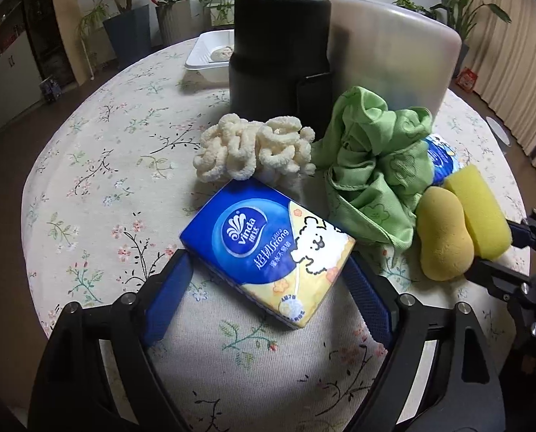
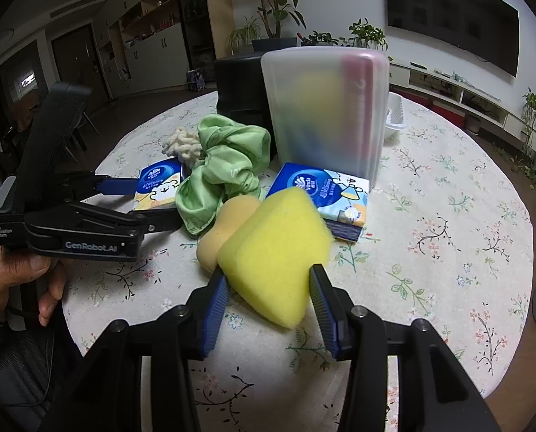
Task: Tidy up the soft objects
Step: 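Grasp the blue Vinda tissue pack with the left tool while the right tool grasps the yellow rectangular sponge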
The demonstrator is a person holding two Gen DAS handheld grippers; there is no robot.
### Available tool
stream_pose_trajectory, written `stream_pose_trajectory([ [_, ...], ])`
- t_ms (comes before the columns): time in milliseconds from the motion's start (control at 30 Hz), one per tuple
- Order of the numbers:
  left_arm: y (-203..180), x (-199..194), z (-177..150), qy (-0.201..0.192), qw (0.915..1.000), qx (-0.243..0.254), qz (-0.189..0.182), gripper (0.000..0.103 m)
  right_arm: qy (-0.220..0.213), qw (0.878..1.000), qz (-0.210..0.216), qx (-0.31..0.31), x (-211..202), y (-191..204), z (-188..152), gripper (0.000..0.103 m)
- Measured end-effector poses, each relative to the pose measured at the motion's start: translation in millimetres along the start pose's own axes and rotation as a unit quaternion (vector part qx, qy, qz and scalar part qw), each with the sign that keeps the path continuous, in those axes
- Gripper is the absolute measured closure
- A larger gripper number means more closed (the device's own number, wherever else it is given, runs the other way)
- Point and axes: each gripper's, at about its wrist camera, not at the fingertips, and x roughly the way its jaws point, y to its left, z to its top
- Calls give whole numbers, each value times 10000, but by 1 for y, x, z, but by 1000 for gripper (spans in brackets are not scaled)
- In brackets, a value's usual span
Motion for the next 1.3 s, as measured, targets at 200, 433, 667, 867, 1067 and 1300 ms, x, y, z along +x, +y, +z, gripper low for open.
stream_pose_trajectory([
  [200,7,-1,-1,-153,9997,-160,-50,26,-12,10000,7,-8,0,0,-1,55],
  [433,16,-7,-4,-248,9992,-316,-28,57,-11,10000,-17,-75,-1,5,-3,60],
  [667,13,-19,-13,-300,9989,-348,-111,69,-11,10000,-3,-88,-3,8,-5,64],
  [867,22,-33,-17,-307,9975,-638,6,52,-5,10000,21,-53,-4,9,-6,64],
  [1067,18,-27,-4,-22,9959,-904,74,9,-29,10000,83,-11,-5,8,-4,64],
  [1300,8,-9,24,369,9938,-687,796,10,-69,9997,200,100,-8,0,-7,64],
])
